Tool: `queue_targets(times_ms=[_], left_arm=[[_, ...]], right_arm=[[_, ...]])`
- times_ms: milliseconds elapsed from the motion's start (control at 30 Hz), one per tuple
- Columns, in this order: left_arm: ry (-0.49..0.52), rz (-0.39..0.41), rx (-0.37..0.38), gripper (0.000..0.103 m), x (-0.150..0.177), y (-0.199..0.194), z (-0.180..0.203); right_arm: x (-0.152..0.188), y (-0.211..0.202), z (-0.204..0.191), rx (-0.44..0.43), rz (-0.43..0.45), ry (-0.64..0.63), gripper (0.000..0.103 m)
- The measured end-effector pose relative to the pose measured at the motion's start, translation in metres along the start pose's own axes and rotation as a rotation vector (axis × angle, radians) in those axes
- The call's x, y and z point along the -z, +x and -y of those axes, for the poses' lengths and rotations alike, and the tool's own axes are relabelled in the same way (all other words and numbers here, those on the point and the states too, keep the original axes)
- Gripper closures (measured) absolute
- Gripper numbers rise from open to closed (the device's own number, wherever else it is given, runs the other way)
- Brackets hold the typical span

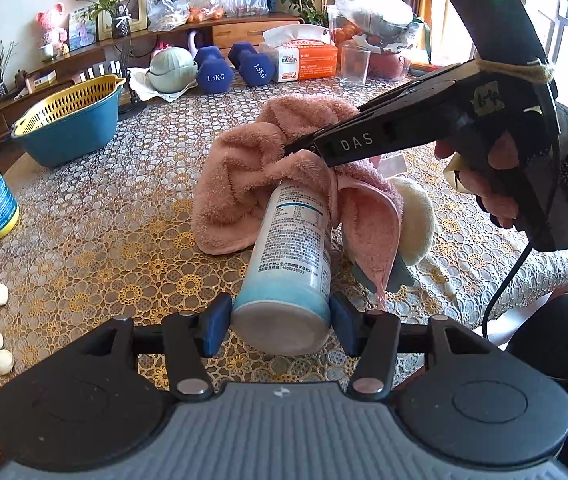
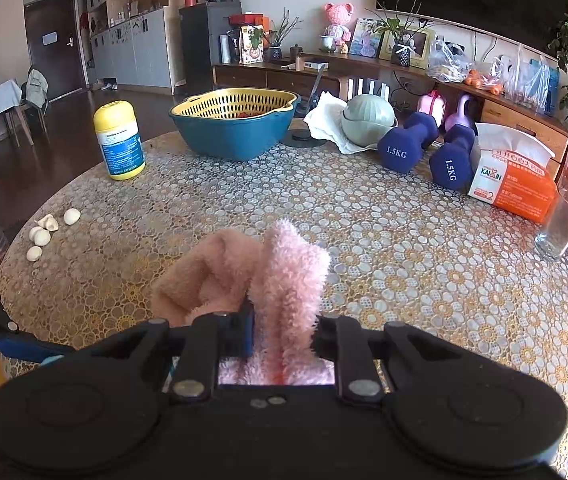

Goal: Clean container
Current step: 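Rub the towel over the bottle with the right gripper while the left holds it, then wrap the towel around the bottle body with the right gripper and rub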

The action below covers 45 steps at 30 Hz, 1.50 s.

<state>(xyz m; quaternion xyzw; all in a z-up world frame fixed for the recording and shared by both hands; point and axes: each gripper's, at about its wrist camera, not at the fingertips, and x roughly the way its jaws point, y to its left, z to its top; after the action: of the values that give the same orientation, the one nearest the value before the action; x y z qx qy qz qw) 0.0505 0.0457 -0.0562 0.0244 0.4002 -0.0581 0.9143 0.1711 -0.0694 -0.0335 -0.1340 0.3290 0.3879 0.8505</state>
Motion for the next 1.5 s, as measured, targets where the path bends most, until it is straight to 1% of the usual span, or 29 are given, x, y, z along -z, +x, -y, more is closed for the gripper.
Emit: queue_targets(times_ms=[100,167,233,400,467,533,600,733,900,1233,1333,1400,1500], left_arm=[[-0.006,0.000,0.001,0.050,0.000,0.001,0.000],[-0.015,0.000,0.005,0.050,-0.001,0.001,-0.001],[-0.029,0.002,0.012,0.050,-0.003,0.001,-0.003],[-0.081,0.010,0.037,0.050,-0.009,-0.003,-0.010],[-0.107,0.006,0.050,0.050,-0.009,-0.003,-0.014],[-0.125,-0.001,0.058,0.050,-0.009,-0.002,-0.016],[-0.126,-0.007,0.057,0.050,-0.008,-0.002,-0.015],[-0.125,-0.014,0.051,0.050,-0.006,-0.002,-0.013],[-0.131,-0.014,0.055,0.050,-0.008,-0.003,-0.015],[-0.139,-0.020,0.067,0.051,-0.005,-0.002,-0.019],[-0.114,-0.016,0.050,0.051,-0.002,-0.002,-0.017],[-0.086,-0.004,0.035,0.051,0.000,-0.004,-0.015],[-0.022,0.022,0.003,0.051,0.002,-0.008,-0.010]], right_arm=[[-0.002,-0.003,0.001,-0.007,0.011,0.014,0.084],[-0.003,-0.012,0.000,-0.016,0.029,0.021,0.085],[-0.004,-0.026,-0.005,-0.030,0.054,0.001,0.085],[0.001,-0.064,-0.025,-0.108,0.098,-0.055,0.085],[0.005,-0.077,-0.033,-0.167,0.109,-0.072,0.085],[0.011,-0.083,-0.042,-0.211,0.102,-0.087,0.085],[0.018,-0.082,-0.051,-0.221,0.083,-0.104,0.085],[0.024,-0.069,-0.055,-0.201,0.049,-0.097,0.085],[0.022,-0.055,-0.046,-0.161,0.040,-0.086,0.085],[0.003,-0.019,-0.017,-0.029,0.013,-0.094,0.085],[0.000,-0.006,-0.010,0.000,-0.008,-0.098,0.085],[0.000,-0.001,-0.009,-0.011,-0.008,-0.094,0.085],[-0.002,0.003,-0.013,-0.005,-0.005,-0.103,0.085]])
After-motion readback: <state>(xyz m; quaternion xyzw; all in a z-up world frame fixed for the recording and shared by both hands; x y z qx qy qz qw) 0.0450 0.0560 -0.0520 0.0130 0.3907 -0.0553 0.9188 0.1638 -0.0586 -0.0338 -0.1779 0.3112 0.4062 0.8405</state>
